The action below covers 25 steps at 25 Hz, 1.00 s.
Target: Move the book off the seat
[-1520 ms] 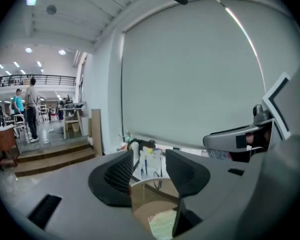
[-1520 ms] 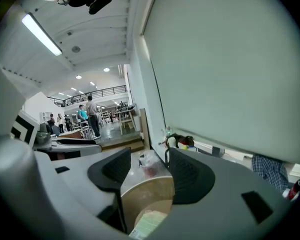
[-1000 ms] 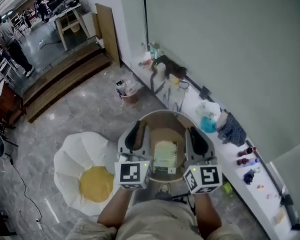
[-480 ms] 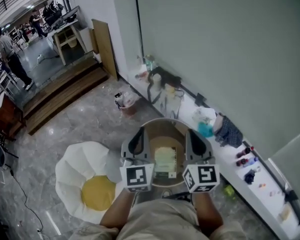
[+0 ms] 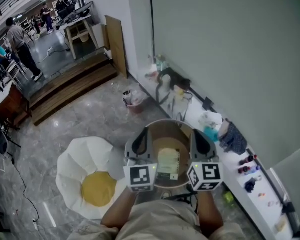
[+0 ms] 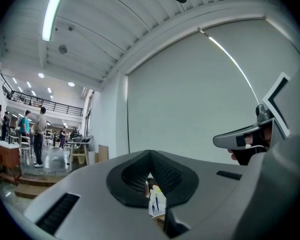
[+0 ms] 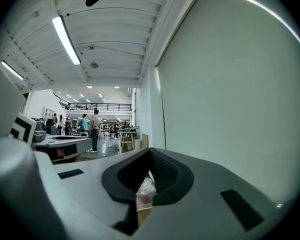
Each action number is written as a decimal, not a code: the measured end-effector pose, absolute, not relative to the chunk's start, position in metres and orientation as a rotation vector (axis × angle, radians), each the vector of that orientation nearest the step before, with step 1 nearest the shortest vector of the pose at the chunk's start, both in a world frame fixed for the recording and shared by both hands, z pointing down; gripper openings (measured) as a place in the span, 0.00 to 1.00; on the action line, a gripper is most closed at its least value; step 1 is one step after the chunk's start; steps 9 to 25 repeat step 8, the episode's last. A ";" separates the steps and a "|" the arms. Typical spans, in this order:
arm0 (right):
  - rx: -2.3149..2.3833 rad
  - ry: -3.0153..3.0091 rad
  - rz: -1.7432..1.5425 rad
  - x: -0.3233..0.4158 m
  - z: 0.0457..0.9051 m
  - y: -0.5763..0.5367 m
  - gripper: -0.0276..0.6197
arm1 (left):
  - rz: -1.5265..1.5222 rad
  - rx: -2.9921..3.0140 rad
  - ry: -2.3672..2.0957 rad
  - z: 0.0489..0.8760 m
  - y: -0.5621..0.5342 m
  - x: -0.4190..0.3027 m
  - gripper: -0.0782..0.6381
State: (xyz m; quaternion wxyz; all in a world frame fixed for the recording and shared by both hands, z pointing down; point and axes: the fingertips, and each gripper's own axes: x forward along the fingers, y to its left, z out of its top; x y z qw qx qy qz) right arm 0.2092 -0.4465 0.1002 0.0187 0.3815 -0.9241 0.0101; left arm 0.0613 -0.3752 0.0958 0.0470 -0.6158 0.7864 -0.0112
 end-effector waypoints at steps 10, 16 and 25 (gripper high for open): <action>1.158 -2.895 0.034 0.205 0.099 -0.445 0.05 | -0.055 -1.855 2.421 0.095 -0.369 0.060 0.11; 1.158 -2.895 0.034 0.205 0.099 -0.445 0.05 | -0.055 -1.855 2.421 0.095 -0.369 0.060 0.11; 1.158 -2.895 0.034 0.205 0.099 -0.445 0.05 | -0.055 -1.855 2.421 0.095 -0.369 0.060 0.11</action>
